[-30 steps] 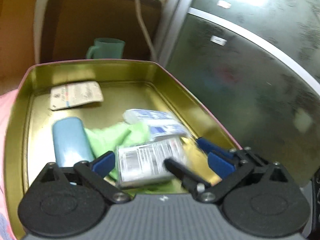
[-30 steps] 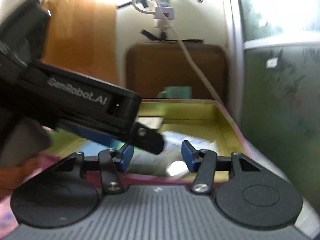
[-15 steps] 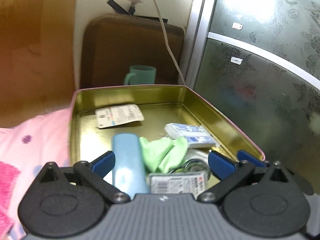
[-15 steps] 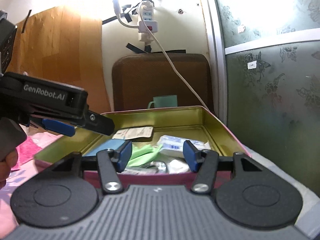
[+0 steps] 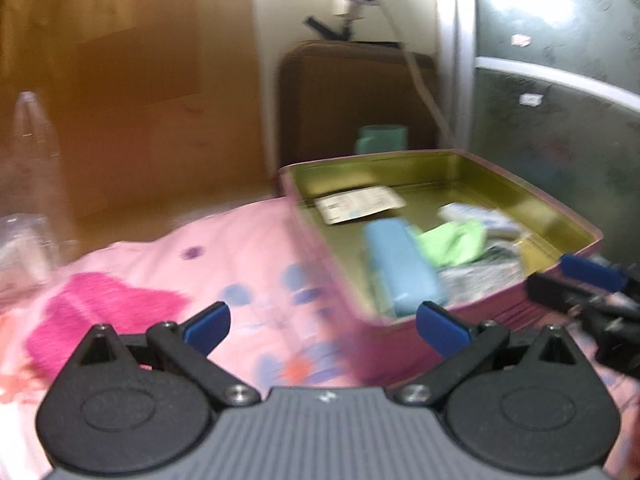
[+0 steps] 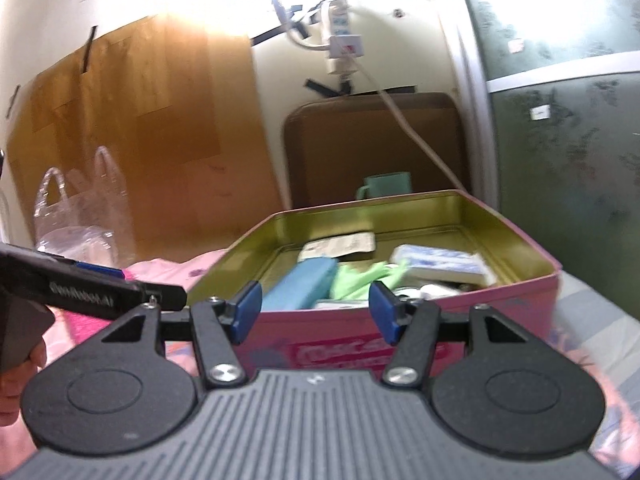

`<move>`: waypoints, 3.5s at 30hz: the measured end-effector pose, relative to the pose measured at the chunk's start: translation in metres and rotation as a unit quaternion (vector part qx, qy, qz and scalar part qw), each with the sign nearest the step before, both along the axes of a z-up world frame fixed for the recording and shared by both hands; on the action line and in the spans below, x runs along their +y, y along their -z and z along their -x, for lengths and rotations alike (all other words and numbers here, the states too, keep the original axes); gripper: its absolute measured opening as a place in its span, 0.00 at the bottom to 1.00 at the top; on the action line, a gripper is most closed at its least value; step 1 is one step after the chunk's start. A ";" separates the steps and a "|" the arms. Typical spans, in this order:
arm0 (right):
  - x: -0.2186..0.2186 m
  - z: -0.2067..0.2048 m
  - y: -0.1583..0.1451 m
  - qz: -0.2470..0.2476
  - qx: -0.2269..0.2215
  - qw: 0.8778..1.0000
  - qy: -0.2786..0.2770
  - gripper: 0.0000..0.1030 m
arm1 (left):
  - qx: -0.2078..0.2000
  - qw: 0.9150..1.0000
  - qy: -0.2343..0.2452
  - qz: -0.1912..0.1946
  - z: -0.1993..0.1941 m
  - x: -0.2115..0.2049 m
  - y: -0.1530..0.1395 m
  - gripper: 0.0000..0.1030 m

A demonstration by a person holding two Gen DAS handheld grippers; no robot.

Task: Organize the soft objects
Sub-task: 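Move the right gripper back toward the pink towel, then grasp the pink towel by its edge with the right gripper, then carry the pink towel into the pink tin and release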

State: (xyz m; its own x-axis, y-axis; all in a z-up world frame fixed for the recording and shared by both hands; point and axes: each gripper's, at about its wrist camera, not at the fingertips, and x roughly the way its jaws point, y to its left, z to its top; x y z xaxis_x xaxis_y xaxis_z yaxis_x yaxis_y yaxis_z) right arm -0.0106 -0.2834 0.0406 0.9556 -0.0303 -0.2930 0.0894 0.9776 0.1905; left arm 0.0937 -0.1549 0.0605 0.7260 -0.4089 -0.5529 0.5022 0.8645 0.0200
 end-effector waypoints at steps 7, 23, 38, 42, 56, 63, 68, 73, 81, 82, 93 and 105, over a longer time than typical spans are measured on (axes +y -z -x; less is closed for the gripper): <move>0.044 -0.011 0.001 0.007 0.022 0.998 -0.052 0.62 | -0.014 0.997 -0.064 -0.039 -0.001 0.058 0.016 0.99; 0.127 -0.037 0.011 0.051 0.078 0.985 -0.148 0.65 | -0.005 0.981 -0.182 -0.069 -0.022 0.175 0.051 0.99; 0.227 -0.145 0.020 0.102 0.132 0.949 -0.266 0.65 | 0.047 0.953 -0.281 0.106 -0.039 0.272 0.059 1.00; 0.238 -0.169 0.024 0.119 0.150 0.942 -0.274 0.16 | 0.045 0.952 -0.278 0.117 -0.037 0.274 0.059 1.00; 0.160 -0.050 0.007 -0.103 0.201 0.898 -0.379 0.11 | 0.032 0.953 -0.229 0.197 -0.031 0.286 0.053 0.99; 0.148 -0.074 0.006 -0.130 0.173 0.922 -0.323 0.12 | 0.020 0.959 -0.219 0.176 -0.025 0.271 0.050 0.99; 0.122 -0.124 0.035 -0.220 0.216 0.921 -0.239 0.12 | 0.034 0.956 -0.213 0.198 -0.012 0.269 0.046 0.99; 0.126 -0.125 0.041 -0.223 0.198 0.926 -0.233 0.11 | 0.082 0.960 -0.180 0.198 -0.009 0.244 0.047 0.99; 0.140 -0.095 0.016 -0.005 0.096 0.968 -0.234 0.56 | 0.072 0.981 -0.172 0.049 -0.033 0.169 0.065 0.93; 0.142 -0.091 0.016 0.028 0.085 0.967 -0.239 0.58 | 0.070 0.981 -0.174 0.042 -0.032 0.167 0.065 0.93; 0.164 -0.109 0.037 0.072 0.127 0.938 -0.315 0.35 | 0.098 0.976 -0.163 0.103 -0.032 0.174 0.059 0.36; 0.101 -0.076 -0.011 0.076 0.005 0.974 -0.212 0.20 | 0.061 0.985 -0.044 0.154 -0.028 0.110 -0.004 0.20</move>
State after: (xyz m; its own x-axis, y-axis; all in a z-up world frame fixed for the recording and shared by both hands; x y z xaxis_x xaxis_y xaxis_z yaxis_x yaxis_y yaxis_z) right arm 0.0655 -0.1826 0.0512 0.8891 0.3221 -0.3253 -0.3268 0.9442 0.0416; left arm 0.1215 -0.0451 0.0641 0.7010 -0.5100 -0.4985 0.4082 0.8601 -0.3059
